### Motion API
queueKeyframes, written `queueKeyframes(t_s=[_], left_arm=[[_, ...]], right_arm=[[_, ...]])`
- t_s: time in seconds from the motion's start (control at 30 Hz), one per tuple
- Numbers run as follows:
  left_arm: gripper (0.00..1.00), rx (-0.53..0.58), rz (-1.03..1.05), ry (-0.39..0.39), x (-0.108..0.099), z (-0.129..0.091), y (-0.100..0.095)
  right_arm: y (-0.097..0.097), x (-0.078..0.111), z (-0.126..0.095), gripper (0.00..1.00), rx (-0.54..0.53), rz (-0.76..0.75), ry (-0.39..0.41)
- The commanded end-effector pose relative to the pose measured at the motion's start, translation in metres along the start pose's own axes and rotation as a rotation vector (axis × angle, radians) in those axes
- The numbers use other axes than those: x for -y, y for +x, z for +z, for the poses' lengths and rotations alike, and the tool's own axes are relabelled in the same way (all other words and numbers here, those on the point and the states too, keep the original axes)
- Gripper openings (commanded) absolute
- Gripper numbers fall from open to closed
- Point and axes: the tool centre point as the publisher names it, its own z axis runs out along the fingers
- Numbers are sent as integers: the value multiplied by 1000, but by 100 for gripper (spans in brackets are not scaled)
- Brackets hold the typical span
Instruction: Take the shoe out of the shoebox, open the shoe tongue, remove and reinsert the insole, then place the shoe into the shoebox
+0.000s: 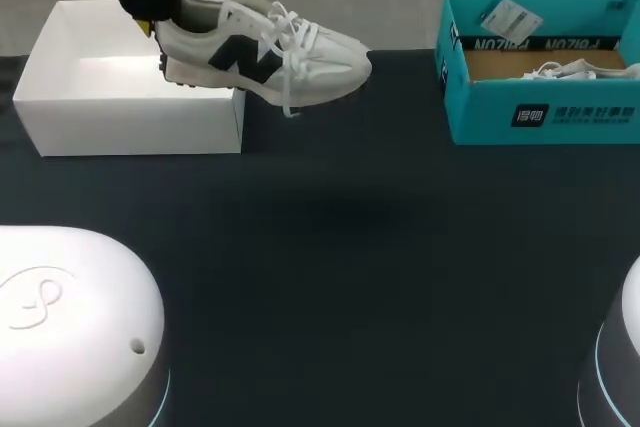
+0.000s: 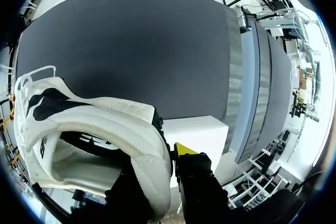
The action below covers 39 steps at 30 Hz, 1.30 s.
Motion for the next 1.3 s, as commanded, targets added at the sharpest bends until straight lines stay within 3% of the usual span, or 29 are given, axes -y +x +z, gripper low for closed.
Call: queueKeyframes(t_s=[0.03, 0.73, 1.3], left_arm=[[0, 5, -5, -52, 19, -4, -11], [0, 55, 7, 25, 72, 14, -78], [0, 56, 9, 26, 74, 14, -80]], right_arm=[[0, 1, 0, 100, 1, 0, -2], [0, 1, 0, 100, 1, 0, -2], [0, 1, 0, 100, 1, 0, -2]])
